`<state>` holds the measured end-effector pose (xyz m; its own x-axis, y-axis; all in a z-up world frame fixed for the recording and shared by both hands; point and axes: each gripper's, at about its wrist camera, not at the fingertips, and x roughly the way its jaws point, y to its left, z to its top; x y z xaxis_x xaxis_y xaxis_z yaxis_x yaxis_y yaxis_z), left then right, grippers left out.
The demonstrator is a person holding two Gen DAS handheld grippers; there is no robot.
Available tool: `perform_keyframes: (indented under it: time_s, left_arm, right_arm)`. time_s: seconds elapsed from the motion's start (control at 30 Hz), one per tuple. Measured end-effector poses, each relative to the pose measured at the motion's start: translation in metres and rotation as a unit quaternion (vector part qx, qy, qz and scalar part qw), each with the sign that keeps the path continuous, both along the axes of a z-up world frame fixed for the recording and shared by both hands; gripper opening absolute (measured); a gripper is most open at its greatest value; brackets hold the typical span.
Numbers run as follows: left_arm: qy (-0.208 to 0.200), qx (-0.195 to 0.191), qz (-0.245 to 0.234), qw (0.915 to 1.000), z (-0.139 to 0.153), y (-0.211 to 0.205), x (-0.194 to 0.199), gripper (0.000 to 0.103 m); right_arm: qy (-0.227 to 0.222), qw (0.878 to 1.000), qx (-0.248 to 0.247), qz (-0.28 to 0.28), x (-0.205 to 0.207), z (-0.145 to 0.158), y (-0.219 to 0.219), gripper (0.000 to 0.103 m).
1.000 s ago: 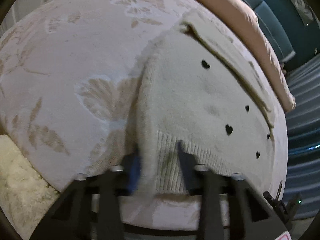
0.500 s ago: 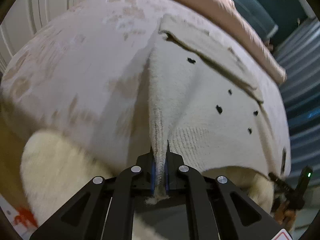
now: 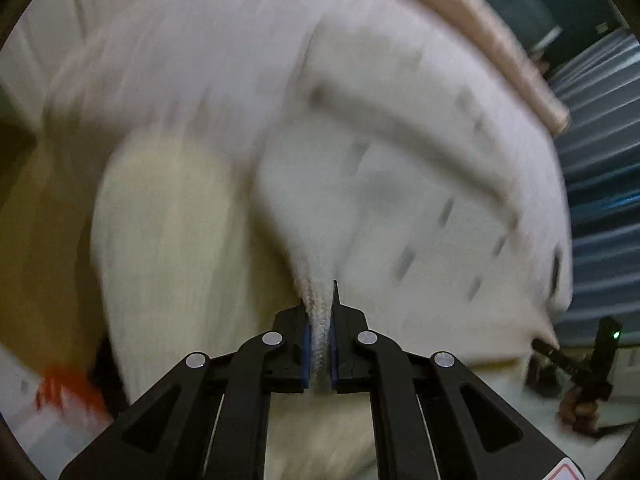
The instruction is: Fold small clothes
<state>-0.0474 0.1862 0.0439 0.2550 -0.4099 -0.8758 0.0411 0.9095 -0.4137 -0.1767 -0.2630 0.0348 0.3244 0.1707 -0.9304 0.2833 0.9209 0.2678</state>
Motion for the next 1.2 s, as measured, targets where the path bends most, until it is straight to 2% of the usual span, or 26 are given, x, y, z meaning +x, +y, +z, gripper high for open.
perform_keyframes:
  time_s: [0.03, 0.1, 0.17, 0.2, 0.23, 0.27, 0.3, 0.33, 0.37, 0.43, 0.47, 0.5, 0.53, 0.6, 0.63, 0.67, 0.73, 0.8, 0.83, 0.97, 1.07, 1.1, 1.13, 1.17, 1.2]
  left_arm:
    - [-0.028, -0.011, -0.001, 0.9995, 0.012, -0.005, 0.023, 0.004]
    - [-0.096, -0.028, 0.000, 0.9949, 0.038, -0.019, 0.079, 0.005]
    - [-0.171, -0.013, 0.013, 0.9852, 0.061, -0.041, 0.133, 0.006]
    - [-0.191, -0.011, 0.013, 0.9814, 0.066, -0.053, 0.155, 0.011]
    - [-0.206, 0.002, 0.025, 0.9783, 0.069, -0.068, 0.183, 0.017]
    - [-0.210, 0.013, 0.040, 0.9767, 0.069, -0.075, 0.199, 0.020]
    - [-0.215, 0.026, 0.062, 0.9743, 0.069, -0.081, 0.209, 0.033]
    - [-0.224, 0.036, 0.089, 0.9699, 0.070, -0.082, 0.215, 0.036]
    - [-0.235, 0.045, 0.120, 0.9635, 0.075, -0.079, 0.215, 0.046]
    - [-0.241, 0.029, 0.156, 0.9574, 0.079, -0.072, 0.212, 0.080]
    - [-0.244, 0.011, 0.171, 0.9544, 0.074, -0.062, 0.199, 0.083]
    - [-0.241, 0.003, 0.177, 0.9542, 0.068, -0.055, 0.190, 0.083]
    - [-0.224, 0.006, 0.174, 0.9588, 0.056, -0.049, 0.183, 0.083]
    - [-0.184, 0.017, 0.168, 0.9683, 0.033, -0.029, 0.171, 0.083]
    - [-0.162, 0.019, 0.168, 0.9723, 0.015, -0.024, 0.161, 0.083]
    - [-0.127, 0.023, 0.173, 0.9764, -0.010, -0.016, 0.149, 0.083]
    - [-0.080, 0.015, 0.187, 0.9791, -0.045, -0.007, 0.135, 0.083]
    - [-0.028, 0.001, 0.207, 0.9779, -0.079, -0.001, 0.125, 0.083]
    - [-0.018, -0.006, 0.212, 0.9771, -0.086, -0.001, 0.123, 0.083]
    - [0.000, -0.029, 0.216, 0.9760, -0.105, -0.007, 0.135, 0.083]
    - [0.001, -0.041, 0.208, 0.9772, -0.110, -0.016, 0.148, 0.083]
    - [0.004, -0.044, 0.199, 0.9789, -0.112, -0.021, 0.155, 0.076]
    - [0.008, -0.039, 0.192, 0.9805, -0.111, -0.023, 0.160, 0.053]
    - [0.009, -0.033, 0.177, 0.9836, -0.111, -0.028, 0.166, 0.043]
    - [0.011, -0.017, 0.164, 0.9863, -0.110, -0.029, 0.169, 0.026]
  right_arm:
    - [-0.024, 1.000, -0.001, -0.008, 0.013, 0.008, -0.006, 0.006]
    - [-0.106, 0.994, -0.008, -0.038, 0.064, 0.031, -0.030, 0.006]
    - [-0.173, 0.982, -0.021, -0.066, 0.121, 0.048, -0.052, 0.009]
    - [-0.190, 0.978, -0.024, -0.079, 0.145, 0.052, -0.059, 0.011]
    - [-0.200, 0.974, -0.033, -0.098, 0.166, 0.054, -0.065, 0.015]
    - [-0.214, 0.966, -0.058, -0.134, 0.188, 0.059, -0.072, 0.029]
    - [-0.227, 0.958, -0.076, -0.158, 0.195, 0.065, -0.073, 0.035]
    - [-0.245, 0.948, -0.089, -0.181, 0.196, 0.071, -0.072, 0.051]
    - [-0.271, 0.937, -0.084, -0.201, 0.189, 0.079, -0.072, 0.066]
    - [-0.317, 0.921, -0.047, -0.222, 0.169, 0.084, -0.070, 0.077]
    - [-0.322, 0.920, -0.028, -0.223, 0.156, 0.079, -0.068, 0.077]
    - [-0.311, 0.925, -0.015, -0.216, 0.143, 0.067, -0.064, 0.077]
    - [-0.302, 0.930, -0.011, -0.211, 0.138, 0.061, -0.063, 0.077]
    - [-0.250, 0.947, -0.008, -0.201, 0.117, 0.022, -0.060, 0.077]
    - [-0.231, 0.952, -0.006, -0.200, 0.114, 0.010, -0.059, 0.077]
    - [-0.199, 0.960, 0.000, -0.197, 0.103, -0.014, -0.056, 0.077]
    - [-0.153, 0.967, 0.010, -0.206, 0.092, -0.047, -0.049, 0.077]
    - [-0.128, 0.968, 0.036, -0.213, 0.083, -0.067, -0.046, 0.077]
    - [-0.123, 0.967, 0.050, -0.217, 0.083, -0.073, -0.046, 0.077]
    - [-0.118, 0.964, 0.089, -0.222, 0.101, -0.088, -0.054, 0.077]
    - [-0.117, 0.955, 0.119, -0.245, 0.118, -0.095, -0.062, 0.078]
    - [-0.113, 0.952, 0.125, -0.257, 0.120, -0.098, -0.062, 0.078]
    - [-0.110, 0.947, 0.132, -0.273, 0.125, -0.100, -0.063, 0.069]
    - [-0.111, 0.941, 0.144, -0.286, 0.128, -0.101, -0.067, 0.054]
    - [-0.109, 0.938, 0.147, -0.294, 0.129, -0.099, -0.070, 0.042]
